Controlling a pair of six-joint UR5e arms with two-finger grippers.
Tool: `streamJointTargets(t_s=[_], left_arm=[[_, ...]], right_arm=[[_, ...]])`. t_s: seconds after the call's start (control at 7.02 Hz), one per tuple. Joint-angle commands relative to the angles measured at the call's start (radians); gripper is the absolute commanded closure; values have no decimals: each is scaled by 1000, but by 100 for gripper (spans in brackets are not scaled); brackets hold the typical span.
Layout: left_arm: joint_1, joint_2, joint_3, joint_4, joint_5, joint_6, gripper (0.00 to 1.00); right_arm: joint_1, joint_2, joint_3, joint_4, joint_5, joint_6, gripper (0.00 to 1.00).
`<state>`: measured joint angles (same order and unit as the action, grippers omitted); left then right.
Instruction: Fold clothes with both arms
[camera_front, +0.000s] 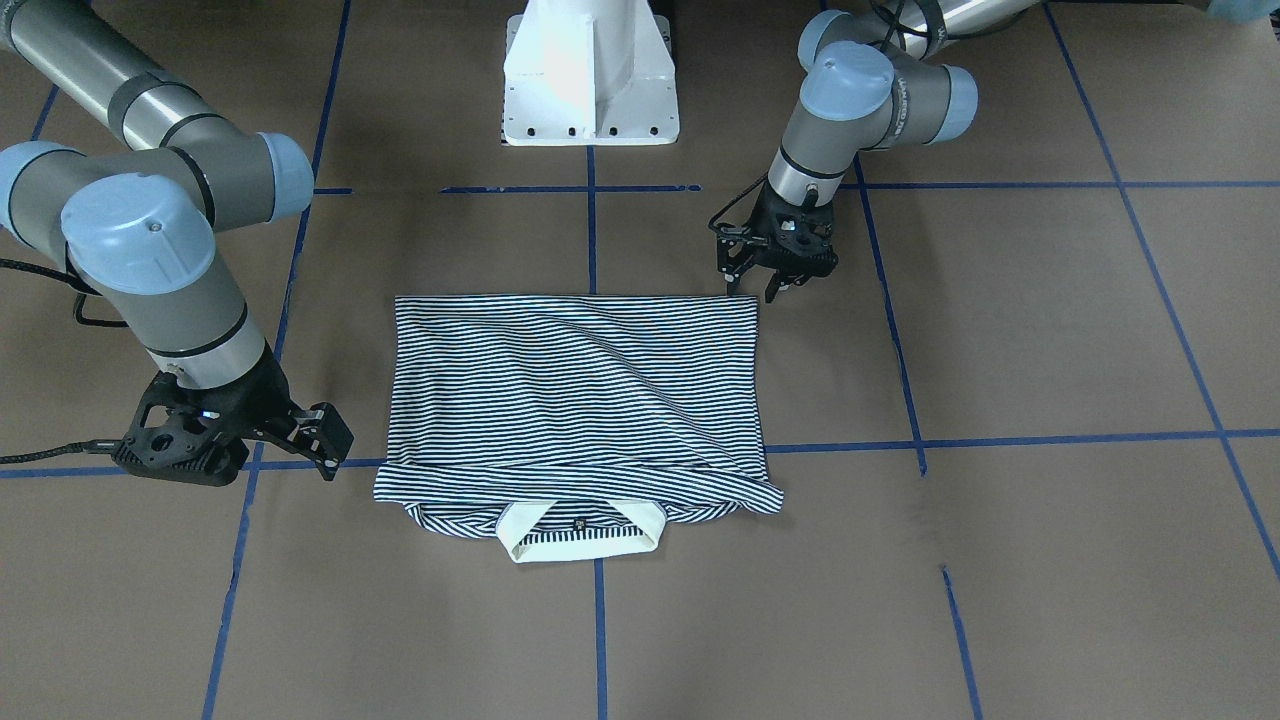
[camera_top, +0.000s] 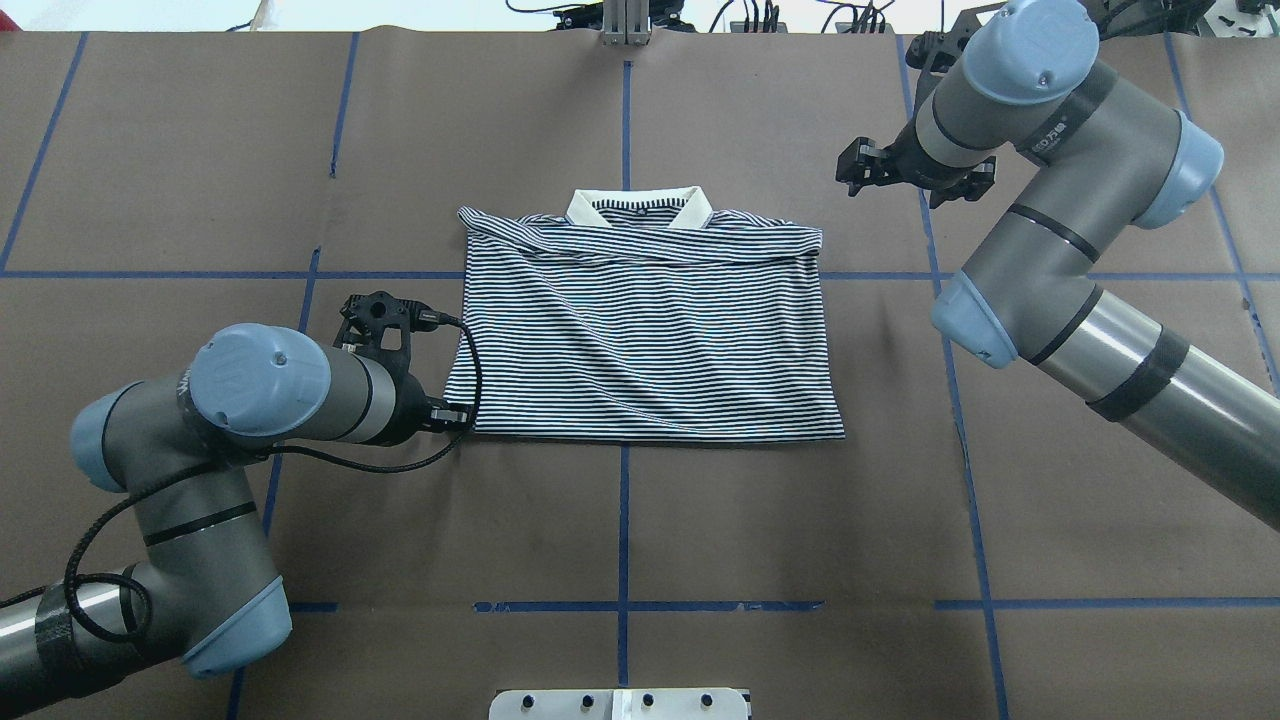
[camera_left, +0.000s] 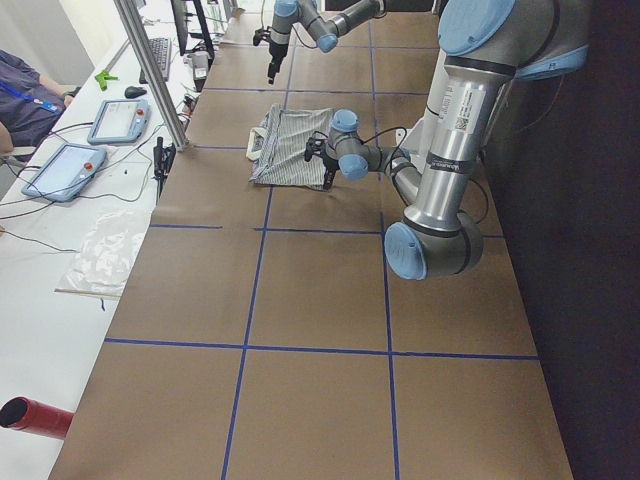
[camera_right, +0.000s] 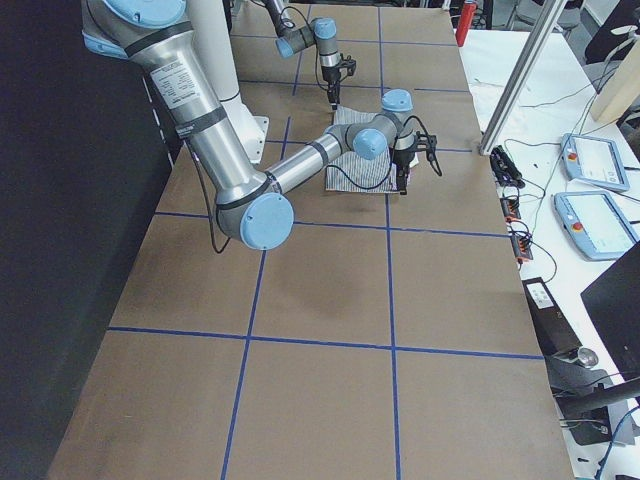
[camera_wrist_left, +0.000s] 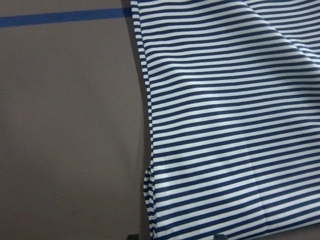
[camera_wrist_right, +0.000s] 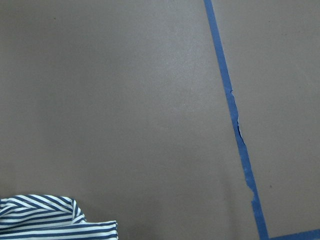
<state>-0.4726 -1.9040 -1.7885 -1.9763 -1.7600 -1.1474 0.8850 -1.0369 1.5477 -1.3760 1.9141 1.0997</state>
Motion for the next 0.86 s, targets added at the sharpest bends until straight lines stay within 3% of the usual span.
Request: streamJointTargets(t_s=[0.0,0.29,0.71], left_arm=[[2,-7,14,1,2,-2,43],[3,-10,20,1,2,-2,43],[3,-12,27,1,1,-3,54]], right_arm=[[0,-2,0,0,-1,0,0],[0,-3,0,0,-4,0,0],[0,-3,-1,0,-6,-1,0]])
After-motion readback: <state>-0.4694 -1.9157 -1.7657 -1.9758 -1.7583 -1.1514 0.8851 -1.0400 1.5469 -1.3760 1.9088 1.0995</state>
